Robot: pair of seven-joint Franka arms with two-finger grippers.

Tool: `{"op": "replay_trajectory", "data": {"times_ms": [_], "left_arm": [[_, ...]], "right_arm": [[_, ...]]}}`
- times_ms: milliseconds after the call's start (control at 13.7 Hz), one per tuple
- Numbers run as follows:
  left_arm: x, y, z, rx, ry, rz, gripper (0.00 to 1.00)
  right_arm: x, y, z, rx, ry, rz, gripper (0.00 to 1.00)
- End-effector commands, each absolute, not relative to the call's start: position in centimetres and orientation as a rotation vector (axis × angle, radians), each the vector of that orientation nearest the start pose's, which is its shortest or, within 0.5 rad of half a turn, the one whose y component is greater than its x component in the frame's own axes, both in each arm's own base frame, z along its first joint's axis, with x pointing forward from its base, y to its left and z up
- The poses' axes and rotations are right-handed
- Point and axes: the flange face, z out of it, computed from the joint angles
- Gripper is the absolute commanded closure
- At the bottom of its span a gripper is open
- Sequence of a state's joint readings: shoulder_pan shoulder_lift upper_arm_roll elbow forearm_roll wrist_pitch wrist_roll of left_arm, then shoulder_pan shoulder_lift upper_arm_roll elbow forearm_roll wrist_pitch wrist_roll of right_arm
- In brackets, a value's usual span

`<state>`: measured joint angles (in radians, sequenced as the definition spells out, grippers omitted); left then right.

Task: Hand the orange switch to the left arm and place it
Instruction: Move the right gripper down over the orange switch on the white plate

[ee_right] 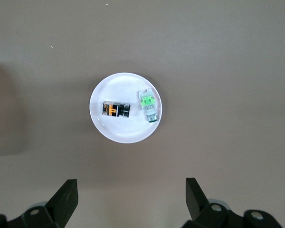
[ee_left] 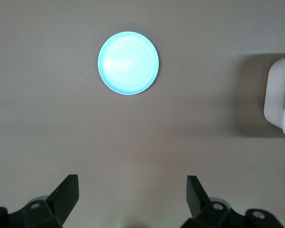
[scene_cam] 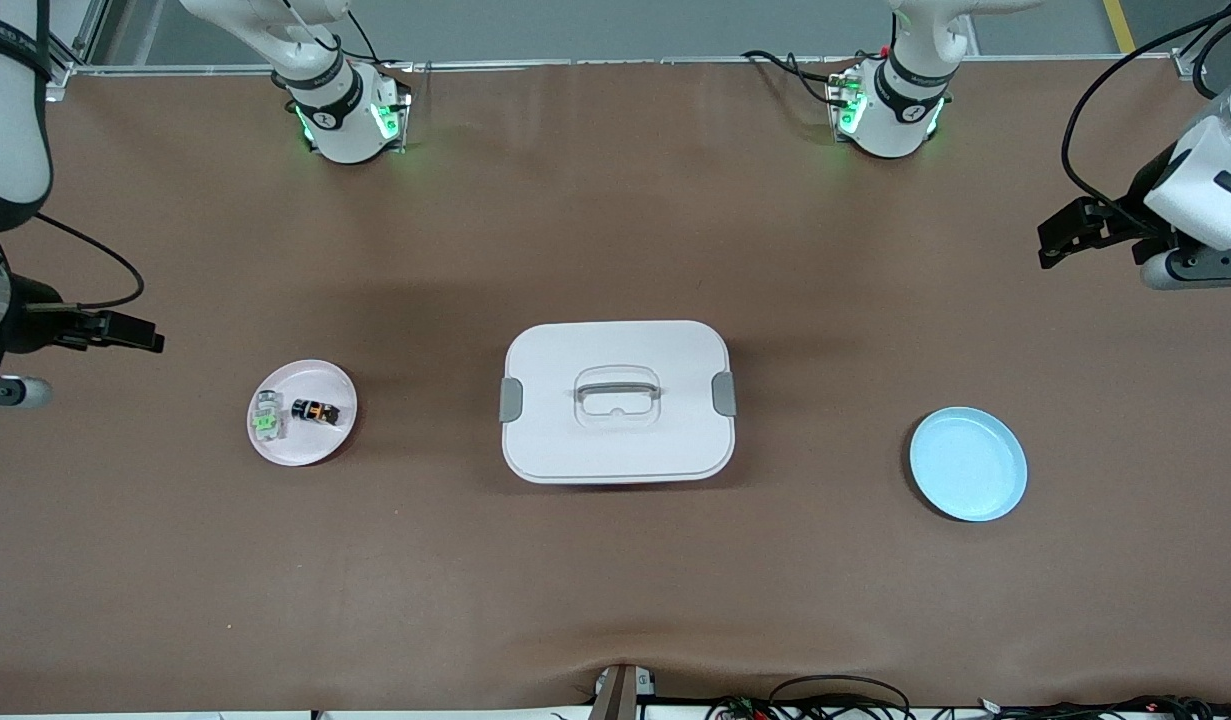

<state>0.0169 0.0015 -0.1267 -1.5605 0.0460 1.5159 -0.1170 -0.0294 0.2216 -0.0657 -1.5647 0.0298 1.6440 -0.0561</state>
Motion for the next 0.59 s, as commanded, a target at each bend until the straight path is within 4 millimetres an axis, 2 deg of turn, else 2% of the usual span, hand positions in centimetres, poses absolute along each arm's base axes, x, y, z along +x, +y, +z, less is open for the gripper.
{"op": "replay_trajectory", "data": {"times_ms": [0,220,512], "left_arm": [[54.9,-5.2,62.8,-3.076,0.012,0.056,0.0],[54.9,-5.2,62.8,-3.077,0.012,0.056,0.0],[54.9,-5.1,62.8,-3.079,0.01,0.057,0.0]], "right_arm": [[61.2,-4.5,47.7,-3.108,0.059,0.217,0.0],[61.0,-3.8,44.2,-3.09,0.119,0.194,0.0],[61.1,-3.1,37.7,-3.094,0.164,0.109,0.0]]}}
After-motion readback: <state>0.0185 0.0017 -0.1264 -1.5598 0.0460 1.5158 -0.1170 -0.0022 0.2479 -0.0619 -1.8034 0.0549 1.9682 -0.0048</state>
